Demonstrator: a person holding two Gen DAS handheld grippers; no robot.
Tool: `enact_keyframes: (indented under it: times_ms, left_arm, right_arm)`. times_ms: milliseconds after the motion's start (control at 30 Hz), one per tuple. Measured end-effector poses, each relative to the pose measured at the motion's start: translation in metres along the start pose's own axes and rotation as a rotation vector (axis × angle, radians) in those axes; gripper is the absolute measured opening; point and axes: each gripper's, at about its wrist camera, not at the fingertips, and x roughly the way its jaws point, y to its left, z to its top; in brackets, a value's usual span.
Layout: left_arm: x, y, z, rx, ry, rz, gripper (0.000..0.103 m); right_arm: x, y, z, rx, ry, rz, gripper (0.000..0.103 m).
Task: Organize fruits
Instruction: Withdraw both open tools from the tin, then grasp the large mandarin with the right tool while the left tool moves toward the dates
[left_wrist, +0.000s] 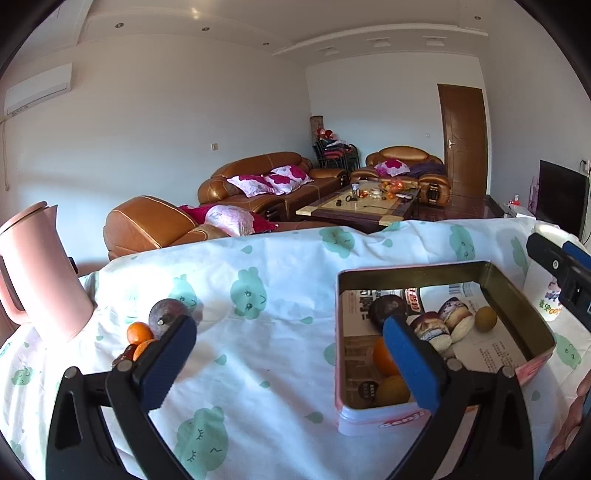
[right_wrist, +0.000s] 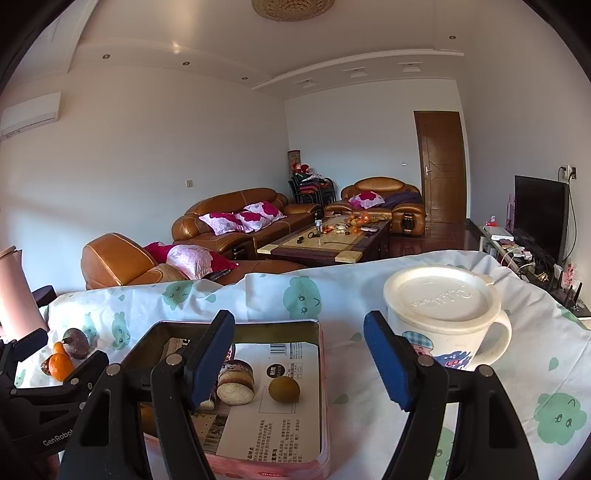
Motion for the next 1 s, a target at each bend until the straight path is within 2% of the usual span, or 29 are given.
enact_keyframes:
  times_ms: [367, 633, 1000]
  left_arm:
    - [-0.011, 0.026, -0.009, -0.05, 0.002, -0.034, 0.103]
    - [-0.011, 0.053, -0.014, -0.059, 0.028, -0.024, 0.103]
    - [-0.003, 0.106, -0.02, -0.093, 0.058, 0.011, 0.103]
  right_arm:
    - [-0.021, 0.017, -0.009, 0.002, -0.004, -0.054, 0.074]
    - [-0.017, 0.039, -0.025, 0.149, 0.107, -0.004, 0.074]
    - [-0.013, 0.112, -0.034, 0.115, 0.124, 0.014, 0.074]
